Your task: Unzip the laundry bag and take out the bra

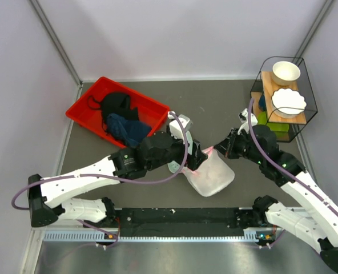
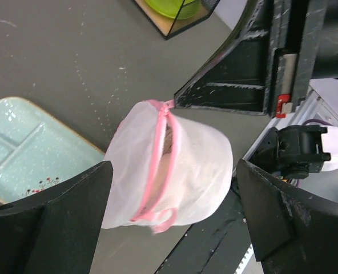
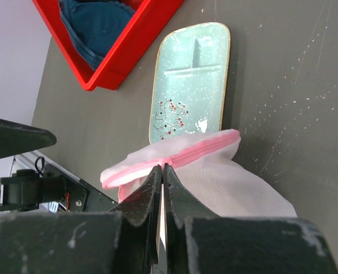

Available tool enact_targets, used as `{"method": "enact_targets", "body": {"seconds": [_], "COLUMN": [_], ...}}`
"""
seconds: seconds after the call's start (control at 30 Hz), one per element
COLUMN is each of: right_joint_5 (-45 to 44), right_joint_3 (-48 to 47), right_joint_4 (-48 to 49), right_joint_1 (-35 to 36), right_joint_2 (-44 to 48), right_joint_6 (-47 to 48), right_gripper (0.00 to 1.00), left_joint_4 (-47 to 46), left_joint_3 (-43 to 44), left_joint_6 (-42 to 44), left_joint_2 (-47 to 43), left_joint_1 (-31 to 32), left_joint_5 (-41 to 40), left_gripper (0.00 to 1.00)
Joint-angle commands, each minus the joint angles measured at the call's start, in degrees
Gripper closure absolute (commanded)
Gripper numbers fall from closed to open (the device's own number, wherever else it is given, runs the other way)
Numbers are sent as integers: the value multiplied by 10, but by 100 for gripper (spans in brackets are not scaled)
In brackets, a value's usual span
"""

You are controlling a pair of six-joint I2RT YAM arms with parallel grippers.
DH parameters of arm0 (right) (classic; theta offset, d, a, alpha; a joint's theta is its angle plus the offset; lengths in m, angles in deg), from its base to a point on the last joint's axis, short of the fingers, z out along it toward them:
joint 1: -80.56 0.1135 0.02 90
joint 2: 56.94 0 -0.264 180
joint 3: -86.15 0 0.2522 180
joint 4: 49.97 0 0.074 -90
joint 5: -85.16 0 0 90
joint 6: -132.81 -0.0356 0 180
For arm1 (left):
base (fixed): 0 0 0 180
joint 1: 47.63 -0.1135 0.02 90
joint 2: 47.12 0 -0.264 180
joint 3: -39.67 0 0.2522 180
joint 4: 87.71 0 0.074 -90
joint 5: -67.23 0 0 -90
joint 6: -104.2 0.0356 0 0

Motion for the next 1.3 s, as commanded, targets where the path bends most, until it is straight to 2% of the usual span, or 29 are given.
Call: {"method": "enact_targets", "body": {"seconds": [0.0,0.33,0.6,0.67,0.7,0.73,0.87,1.03,1.27], "right_joint_5": [-9,-3,-8,-6,-6,-5,-4,0,8], "right_joint_3": [-7,-6,-2,-3,-3,-5,-5,-3,-2], "right_joint_4": [31,33,33,33,33,34,34,37,36], "right_joint_1": [5,6,6,6,6,5,6,6,6], "right_joint_2": [5,0,-1,-2,-3,-5,-10,-9,-5], "right_joint_6": [-17,-12,-9,-8,-8,-8,-6,-9,-9], "right_gripper": [100,100,100,100,100,100,100,100,100], "left_joint_4": [-8,-27,-30,-57,-63,-69,-65,-65,-71], "left_joint_3": [26,40,20,1,-3,-5,8,26,43], "left_joint_6": [11,4,37,63,82,93,140,170,176], "left_joint_2": [36,116,55,25,19,17,45,101,137], "left_joint_1": [0,6,6,5,6,5,5,5,4], "left_joint_5": [46,2,-54,-46,-38,-29,23,69,24], "left_gripper": [6,11,20,19,17,9,2,2,7]}}
